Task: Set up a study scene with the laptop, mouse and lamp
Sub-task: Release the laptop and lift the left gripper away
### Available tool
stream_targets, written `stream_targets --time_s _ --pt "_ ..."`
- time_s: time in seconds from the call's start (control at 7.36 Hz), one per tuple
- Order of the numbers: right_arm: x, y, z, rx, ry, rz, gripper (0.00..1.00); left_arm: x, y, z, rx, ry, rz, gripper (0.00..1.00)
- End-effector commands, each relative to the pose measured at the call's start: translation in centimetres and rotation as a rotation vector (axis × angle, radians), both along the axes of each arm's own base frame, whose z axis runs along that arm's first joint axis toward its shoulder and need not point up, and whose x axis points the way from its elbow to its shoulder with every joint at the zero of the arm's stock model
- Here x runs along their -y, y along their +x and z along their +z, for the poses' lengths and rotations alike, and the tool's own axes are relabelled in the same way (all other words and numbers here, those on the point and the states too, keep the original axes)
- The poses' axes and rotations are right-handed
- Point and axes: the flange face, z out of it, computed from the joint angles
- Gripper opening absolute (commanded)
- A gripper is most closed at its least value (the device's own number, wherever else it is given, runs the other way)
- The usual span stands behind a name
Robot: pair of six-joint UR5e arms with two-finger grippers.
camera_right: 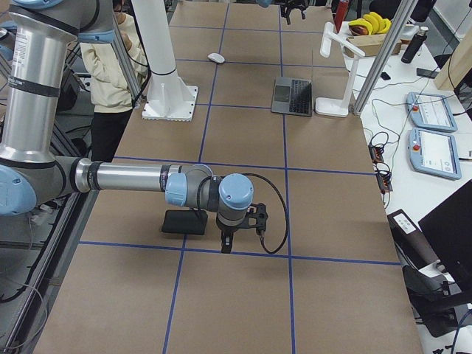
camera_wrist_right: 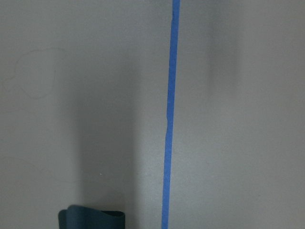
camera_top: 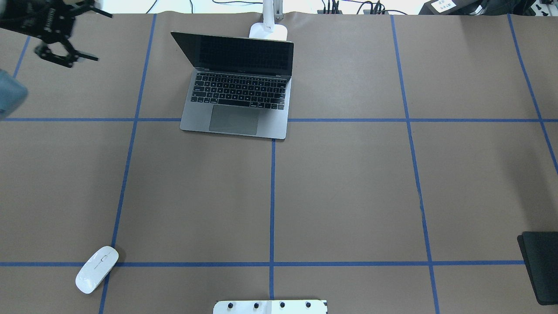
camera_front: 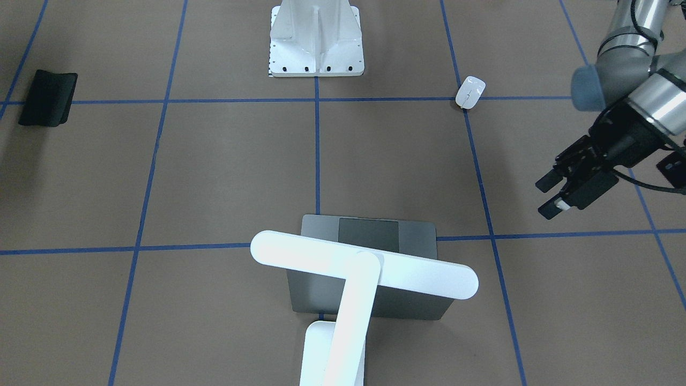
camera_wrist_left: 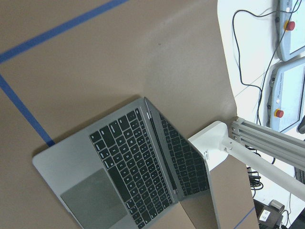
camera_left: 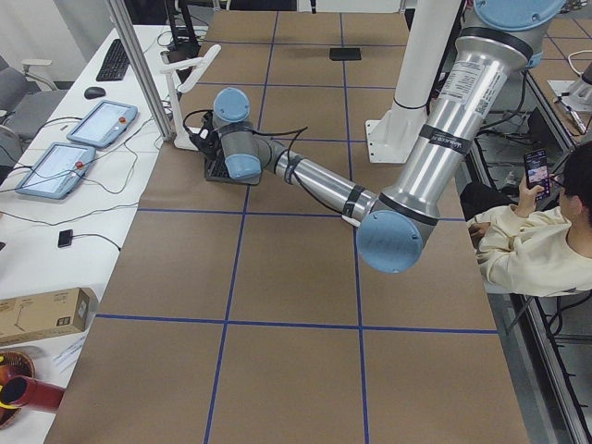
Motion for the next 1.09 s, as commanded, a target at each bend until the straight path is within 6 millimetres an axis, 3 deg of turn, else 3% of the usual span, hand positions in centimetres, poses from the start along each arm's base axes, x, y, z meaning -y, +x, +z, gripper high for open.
stream_targets --time_s 0.0,0.27,0.41,0.54,0.68,0.95 --pt "1.0 -1.1 2.1 0.078 -0.07 0.013 1.0 -2.4 -4.0 5.0 0.096 0.169 0.056 0.98" --pt "1.2 -4.1 1.7 0.138 -0.086 -0.042 1.0 -6.5 -7.1 11.9 0.197 0.325 0.142 0.98" --pt "1.0 -5.3 2.6 0.149 -0.113 -0.065 1.0 -8.0 -9.0 14.8 0.234 0.388 0.174 0.98" --pt "0.3 -5.7 4.8 0.156 -0.157 -0.073 1.0 -9.2 -10.3 16.4 0.245 0.422 0.195 0.98" --pt "-0.5 -6.4 5.5 0.173 -0.185 -0.088 1.0 -9.6 -10.9 16.5 0.25 0.44 0.191 0.98" --pt "-4.2 -8.1 7.4 0.236 -0.264 -0.121 1.0 -10.4 -12.2 16.5 0.253 0.447 0.175 0.98"
